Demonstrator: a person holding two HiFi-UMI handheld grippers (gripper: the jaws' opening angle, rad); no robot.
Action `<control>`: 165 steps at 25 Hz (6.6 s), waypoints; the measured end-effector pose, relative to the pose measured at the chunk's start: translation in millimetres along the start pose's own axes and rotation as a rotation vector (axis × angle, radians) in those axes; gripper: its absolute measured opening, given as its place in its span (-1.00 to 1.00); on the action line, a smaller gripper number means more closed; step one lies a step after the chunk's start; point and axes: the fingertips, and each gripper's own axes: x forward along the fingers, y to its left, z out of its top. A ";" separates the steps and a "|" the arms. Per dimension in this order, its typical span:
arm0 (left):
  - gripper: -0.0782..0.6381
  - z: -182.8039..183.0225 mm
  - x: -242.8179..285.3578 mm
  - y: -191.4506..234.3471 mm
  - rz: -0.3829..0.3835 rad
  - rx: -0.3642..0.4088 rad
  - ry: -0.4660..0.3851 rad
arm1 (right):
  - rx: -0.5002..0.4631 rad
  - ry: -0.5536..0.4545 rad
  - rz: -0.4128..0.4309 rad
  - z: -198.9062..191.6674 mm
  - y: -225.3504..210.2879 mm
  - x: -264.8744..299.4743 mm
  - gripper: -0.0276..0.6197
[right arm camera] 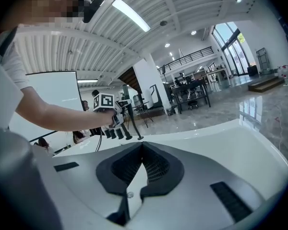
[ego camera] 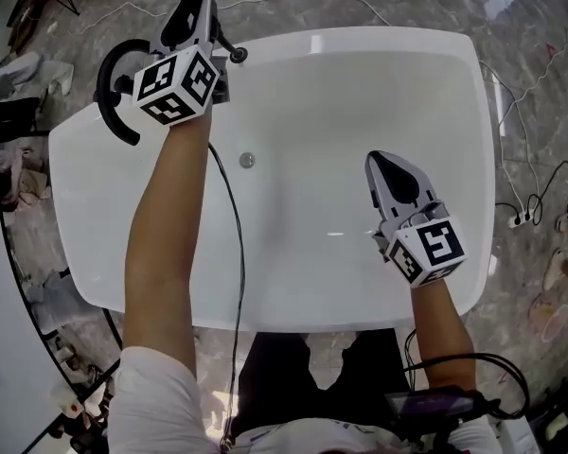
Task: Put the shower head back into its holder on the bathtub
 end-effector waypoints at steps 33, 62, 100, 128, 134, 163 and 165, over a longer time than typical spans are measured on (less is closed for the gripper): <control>-0.40 -146.2 33.7 29.2 -0.039 -0.082 0.053 | 0.016 0.063 0.056 -108.5 3.6 56.8 -0.89; -0.41 -186.6 15.9 15.1 -0.005 -0.009 0.102 | 0.057 0.094 0.051 -132.3 3.3 51.3 -0.90; -0.43 -102.5 -156.1 -68.0 -0.073 -0.060 0.085 | 0.141 0.106 -0.008 -131.1 81.7 -65.5 -0.90; -0.73 122.8 -452.7 -65.7 -0.126 -0.043 0.138 | 0.019 0.057 -0.029 29.9 246.9 -162.4 -0.90; -0.73 132.6 -490.9 -92.6 -0.149 -0.074 0.193 | -0.015 0.031 0.004 54.6 259.4 -180.5 -0.90; -0.73 276.0 -655.1 -318.6 -0.035 -0.049 0.077 | -0.089 -0.160 0.187 148.5 246.2 -447.2 -0.90; -0.73 283.1 -664.0 -314.0 -0.025 -0.043 0.070 | -0.107 -0.156 0.191 153.6 254.5 -452.5 -0.90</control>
